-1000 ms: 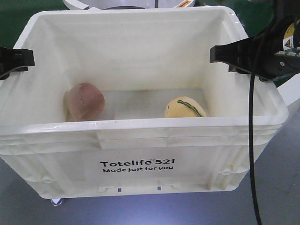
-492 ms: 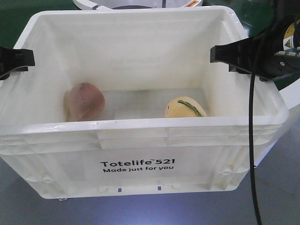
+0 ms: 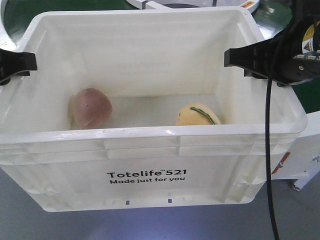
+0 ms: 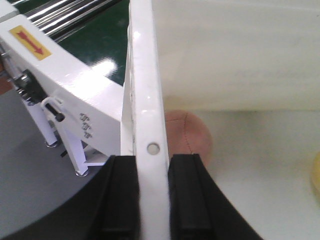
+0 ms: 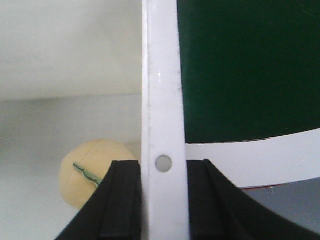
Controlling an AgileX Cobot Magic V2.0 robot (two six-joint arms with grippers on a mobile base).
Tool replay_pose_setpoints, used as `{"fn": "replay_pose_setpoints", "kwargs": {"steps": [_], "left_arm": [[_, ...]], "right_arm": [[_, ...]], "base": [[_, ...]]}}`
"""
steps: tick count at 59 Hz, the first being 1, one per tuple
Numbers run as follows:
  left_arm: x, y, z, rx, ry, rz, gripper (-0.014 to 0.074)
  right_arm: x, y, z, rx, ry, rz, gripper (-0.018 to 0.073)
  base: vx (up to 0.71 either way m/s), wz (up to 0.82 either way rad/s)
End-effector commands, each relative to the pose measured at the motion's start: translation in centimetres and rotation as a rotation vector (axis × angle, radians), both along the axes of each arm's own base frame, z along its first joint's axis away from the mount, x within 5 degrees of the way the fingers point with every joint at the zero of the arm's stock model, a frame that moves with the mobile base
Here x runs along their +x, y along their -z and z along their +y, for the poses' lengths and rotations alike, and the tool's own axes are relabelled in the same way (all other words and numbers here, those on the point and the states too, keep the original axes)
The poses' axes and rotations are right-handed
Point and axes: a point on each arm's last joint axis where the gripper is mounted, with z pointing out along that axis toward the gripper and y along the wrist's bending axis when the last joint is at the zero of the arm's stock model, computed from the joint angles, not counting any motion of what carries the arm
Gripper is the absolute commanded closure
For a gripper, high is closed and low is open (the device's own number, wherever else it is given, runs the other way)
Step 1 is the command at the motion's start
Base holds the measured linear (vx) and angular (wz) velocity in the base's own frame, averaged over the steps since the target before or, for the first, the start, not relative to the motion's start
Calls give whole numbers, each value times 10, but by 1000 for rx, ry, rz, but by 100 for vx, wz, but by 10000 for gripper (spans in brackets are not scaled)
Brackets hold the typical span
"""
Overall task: Place moving items into box and shelve
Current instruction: 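Hold the tote with both grippers while the base drives away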
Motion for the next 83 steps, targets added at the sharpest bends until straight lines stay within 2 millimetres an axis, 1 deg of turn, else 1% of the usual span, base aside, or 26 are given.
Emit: {"fn": "replay_pose_setpoints", "kwargs": {"steps": [1,26,34,37,43,56,83], "left_arm": [[-1,-28,4,14,16,-183,522],[-1,-28,4,14,16,-183,522],[0,-30,4,29,19,-214,526],[0,-31,5,36,20,-224,544],[1,-32,5,43,21,-232,621],[2,-34,10,134,8,-266,620],[2,-34,10,134,8,-266,619]], "right_arm": [[-1,-30,-11,-28,-6,-187,474],[-1,-30,-12,-28,-6,-186,474],[-1,-30,-12,-28,-6,-186,474],[-1,-30,-12,-28,-6,-186,474],[-1,-30,-12,-28,-6,-186,474],[-1,-30,-12,-28,-6,-186,474],[-1,-30,-12,-28,-6,-186,474]], "base": [[-8,41],[-9,41],[-10,38],[-9,37],[-9,36],[-10,37],[-11,43]]}}
